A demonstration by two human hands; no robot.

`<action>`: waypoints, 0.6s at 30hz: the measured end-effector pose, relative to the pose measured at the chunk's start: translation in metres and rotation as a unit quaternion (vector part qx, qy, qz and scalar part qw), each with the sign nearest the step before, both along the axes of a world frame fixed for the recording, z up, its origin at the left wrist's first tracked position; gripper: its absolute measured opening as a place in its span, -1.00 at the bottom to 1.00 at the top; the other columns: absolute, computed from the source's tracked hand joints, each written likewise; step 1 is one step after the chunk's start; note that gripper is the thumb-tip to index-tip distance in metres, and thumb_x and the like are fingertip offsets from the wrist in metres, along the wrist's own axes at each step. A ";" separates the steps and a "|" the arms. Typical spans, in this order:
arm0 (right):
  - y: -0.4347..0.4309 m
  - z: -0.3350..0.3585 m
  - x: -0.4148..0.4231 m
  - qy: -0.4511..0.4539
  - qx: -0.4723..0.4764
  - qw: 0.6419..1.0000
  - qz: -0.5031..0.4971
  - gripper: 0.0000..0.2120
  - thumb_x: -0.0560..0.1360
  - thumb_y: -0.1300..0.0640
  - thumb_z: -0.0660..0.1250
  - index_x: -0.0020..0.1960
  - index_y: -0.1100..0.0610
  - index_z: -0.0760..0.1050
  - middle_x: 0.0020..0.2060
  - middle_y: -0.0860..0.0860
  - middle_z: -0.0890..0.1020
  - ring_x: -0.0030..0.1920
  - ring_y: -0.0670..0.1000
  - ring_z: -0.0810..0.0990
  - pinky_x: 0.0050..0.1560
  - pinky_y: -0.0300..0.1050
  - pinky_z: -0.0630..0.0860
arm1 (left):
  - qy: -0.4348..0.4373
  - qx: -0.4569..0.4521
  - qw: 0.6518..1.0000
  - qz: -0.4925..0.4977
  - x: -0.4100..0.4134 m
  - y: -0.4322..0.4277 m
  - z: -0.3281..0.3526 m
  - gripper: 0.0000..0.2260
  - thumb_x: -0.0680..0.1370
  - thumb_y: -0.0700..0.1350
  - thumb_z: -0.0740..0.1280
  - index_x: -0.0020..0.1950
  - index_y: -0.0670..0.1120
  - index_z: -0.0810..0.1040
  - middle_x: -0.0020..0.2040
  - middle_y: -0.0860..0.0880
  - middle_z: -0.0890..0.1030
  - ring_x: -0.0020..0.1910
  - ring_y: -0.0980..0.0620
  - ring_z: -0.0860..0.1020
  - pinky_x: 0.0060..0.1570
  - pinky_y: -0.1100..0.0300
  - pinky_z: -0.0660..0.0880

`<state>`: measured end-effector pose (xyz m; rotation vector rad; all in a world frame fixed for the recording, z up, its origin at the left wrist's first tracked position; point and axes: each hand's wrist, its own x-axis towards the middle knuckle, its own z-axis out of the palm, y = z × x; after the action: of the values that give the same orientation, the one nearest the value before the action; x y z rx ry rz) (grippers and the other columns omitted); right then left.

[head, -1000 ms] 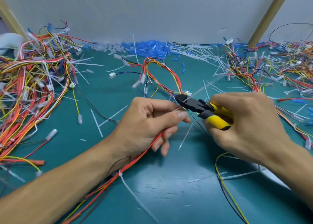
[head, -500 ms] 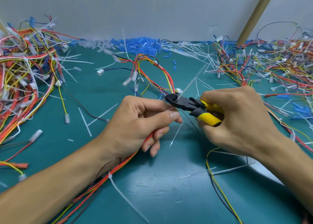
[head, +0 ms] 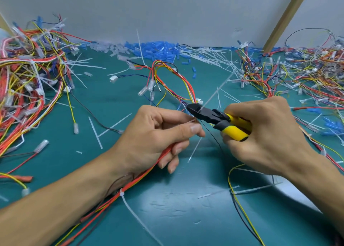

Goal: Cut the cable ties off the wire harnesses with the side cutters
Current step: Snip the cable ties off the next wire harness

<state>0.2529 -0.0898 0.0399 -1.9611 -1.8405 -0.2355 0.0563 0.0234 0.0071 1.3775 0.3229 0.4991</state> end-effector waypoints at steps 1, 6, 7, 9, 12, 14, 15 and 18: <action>0.000 0.000 -0.001 0.000 0.003 1.000 0.002 -0.76 0.35 -0.08 0.23 -0.34 0.08 0.38 -0.50 0.00 0.31 -0.41 0.20 0.30 -0.43 -0.01 0.30 | -0.003 -0.005 1.000 -0.003 0.000 0.000 0.000 -0.83 0.53 -0.17 0.40 -0.10 -0.28 0.69 -0.51 -0.06 0.34 -0.69 0.06 0.24 -0.58 0.26 0.40; 0.001 -0.003 -0.002 0.003 0.000 1.000 0.001 -0.81 0.33 0.03 0.34 -0.33 0.07 0.36 -0.50 0.00 0.29 -0.41 0.17 0.28 -0.44 -0.01 0.29 | -0.002 -0.024 1.000 -0.010 -0.002 0.003 0.002 -0.87 0.54 -0.21 0.44 -0.09 -0.28 0.69 -0.51 -0.06 0.33 -0.70 0.07 0.23 -0.59 0.26 0.38; 0.000 -0.002 -0.001 0.013 0.002 1.000 0.004 -0.81 0.32 0.05 0.34 -0.35 0.07 0.36 -0.51 0.01 0.27 -0.42 0.17 0.26 -0.44 -0.02 0.24 | -0.003 -0.026 0.999 -0.018 -0.002 0.003 0.002 -0.85 0.55 -0.19 0.42 -0.08 -0.29 0.69 -0.51 -0.05 0.33 -0.70 0.07 0.23 -0.60 0.27 0.37; -0.001 -0.003 -0.001 0.014 0.002 1.000 0.014 -0.84 0.33 0.06 0.35 -0.33 0.07 0.39 -0.49 -0.01 0.30 -0.42 0.15 0.28 -0.44 -0.03 0.26 | -0.004 -0.029 0.999 -0.023 -0.002 0.002 0.001 -0.84 0.55 -0.19 0.42 -0.06 -0.30 0.69 -0.51 -0.05 0.33 -0.70 0.07 0.23 -0.61 0.28 0.35; 0.001 -0.006 -0.002 0.011 -0.002 1.000 0.013 -0.76 0.36 0.05 0.38 -0.33 0.03 0.32 -0.48 -0.02 0.30 -0.40 0.15 0.29 -0.43 -0.01 0.28 | 0.000 -0.039 0.999 -0.014 -0.003 0.003 0.002 -0.83 0.53 -0.19 0.44 -0.07 -0.31 0.69 -0.51 -0.05 0.33 -0.71 0.09 0.22 -0.62 0.30 0.33; 0.001 -0.005 -0.001 0.027 0.004 1.000 0.014 -0.67 0.38 0.02 0.41 -0.37 0.06 0.27 -0.50 0.02 0.23 -0.41 0.16 0.22 -0.44 -0.01 0.21 | 0.000 -0.035 0.999 -0.026 -0.002 0.003 0.003 -0.86 0.54 -0.20 0.44 -0.06 -0.28 0.70 -0.51 -0.05 0.34 -0.71 0.09 0.22 -0.61 0.30 0.33; 0.000 -0.005 -0.001 0.030 0.008 0.999 0.019 -0.67 0.38 0.02 0.42 -0.37 0.09 0.30 -0.50 0.02 0.23 -0.41 0.16 0.23 -0.44 0.00 0.22 | -0.002 -0.034 0.999 -0.032 -0.003 0.002 0.004 -0.85 0.55 -0.19 0.43 -0.05 -0.28 0.70 -0.51 -0.05 0.34 -0.70 0.08 0.23 -0.61 0.30 0.34; 0.001 -0.009 -0.002 0.023 0.006 0.999 0.028 -0.74 0.38 0.02 0.45 -0.31 0.10 0.40 -0.46 -0.03 0.36 -0.39 0.14 0.34 -0.41 0.05 0.34 | -0.005 -0.043 0.999 -0.016 -0.002 0.002 0.004 -0.84 0.54 -0.19 0.44 -0.05 -0.30 0.70 -0.51 -0.05 0.35 -0.71 0.08 0.23 -0.61 0.29 0.33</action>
<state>0.2508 -0.0892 0.0308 -1.8877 -1.8579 -0.1831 0.0539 0.0252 0.0111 1.2948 0.3101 0.4616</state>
